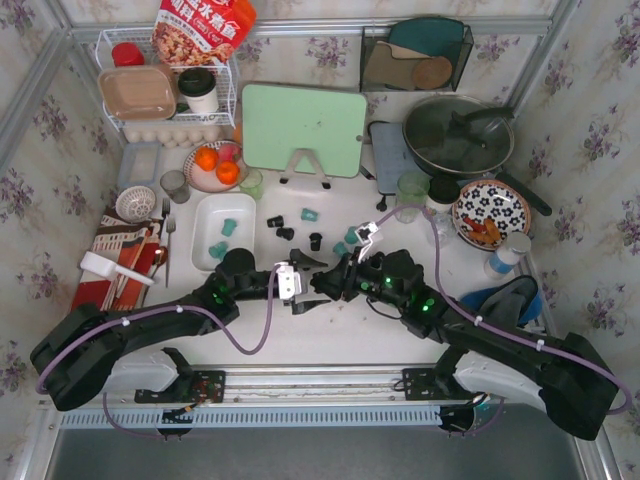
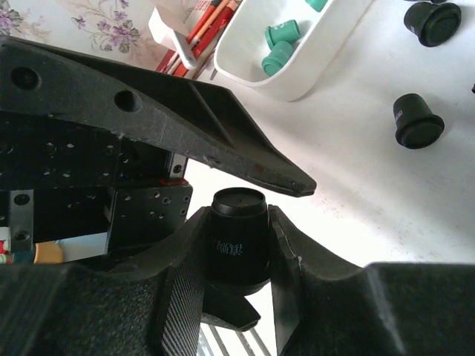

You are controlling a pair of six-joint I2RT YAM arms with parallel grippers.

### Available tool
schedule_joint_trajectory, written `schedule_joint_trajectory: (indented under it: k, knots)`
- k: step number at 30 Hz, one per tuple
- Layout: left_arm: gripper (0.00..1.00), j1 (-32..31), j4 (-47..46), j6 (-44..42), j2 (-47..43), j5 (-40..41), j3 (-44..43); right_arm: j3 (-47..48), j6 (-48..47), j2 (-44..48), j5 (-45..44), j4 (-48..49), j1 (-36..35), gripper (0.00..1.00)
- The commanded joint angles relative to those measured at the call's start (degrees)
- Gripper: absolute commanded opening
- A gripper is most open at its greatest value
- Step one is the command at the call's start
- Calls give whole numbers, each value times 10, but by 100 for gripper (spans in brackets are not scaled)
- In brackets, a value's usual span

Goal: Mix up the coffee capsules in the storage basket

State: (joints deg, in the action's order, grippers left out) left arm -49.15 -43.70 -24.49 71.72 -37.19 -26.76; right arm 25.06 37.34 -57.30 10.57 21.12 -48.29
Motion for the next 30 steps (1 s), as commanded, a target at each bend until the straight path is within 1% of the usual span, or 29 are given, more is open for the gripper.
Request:
schedule_joint_trajectory:
  k: [1,2,6,8,9,13,16,17,19,25,26,27,30]
  knots:
    - [78,0,-2,-17,-3,-7,-6,3,5,11,-8,15,0,17]
    - [78,-1,-2,-17,-3,-3,-6,4,5,13,-9,13,-2,17]
    - [58,-2,-2,-16,-7,9,-7,5,5,14,-11,0,-1,20]
    - [56,-4,-4,-15,-12,20,-4,6,5,16,-11,-5,-2,23]
    - [51,-4,-7,-16,-14,23,-1,7,5,15,-10,-8,-2,24]
    - [43,-5,-14,-14,-29,30,5,10,5,16,-8,-12,-2,28]
    - [41,-5,-10,-19,-31,38,6,21,-2,21,-10,-33,-2,37]
    - [41,-5,-10,-20,-32,43,6,29,-7,23,-13,-48,-2,41]
    - [40,-5,-10,-20,-31,50,7,48,-21,35,-36,-84,-2,46]
    - [39,-4,0,-15,-32,107,5,97,-59,89,-145,-208,-1,50]
    - [37,-2,1,-11,-32,121,4,103,-62,94,-168,-225,-1,50]
    - [36,0,3,-3,-29,151,2,109,-66,96,-187,-243,-1,50]
    - [36,17,36,32,-21,287,-14,121,-89,86,-247,-301,-1,50]
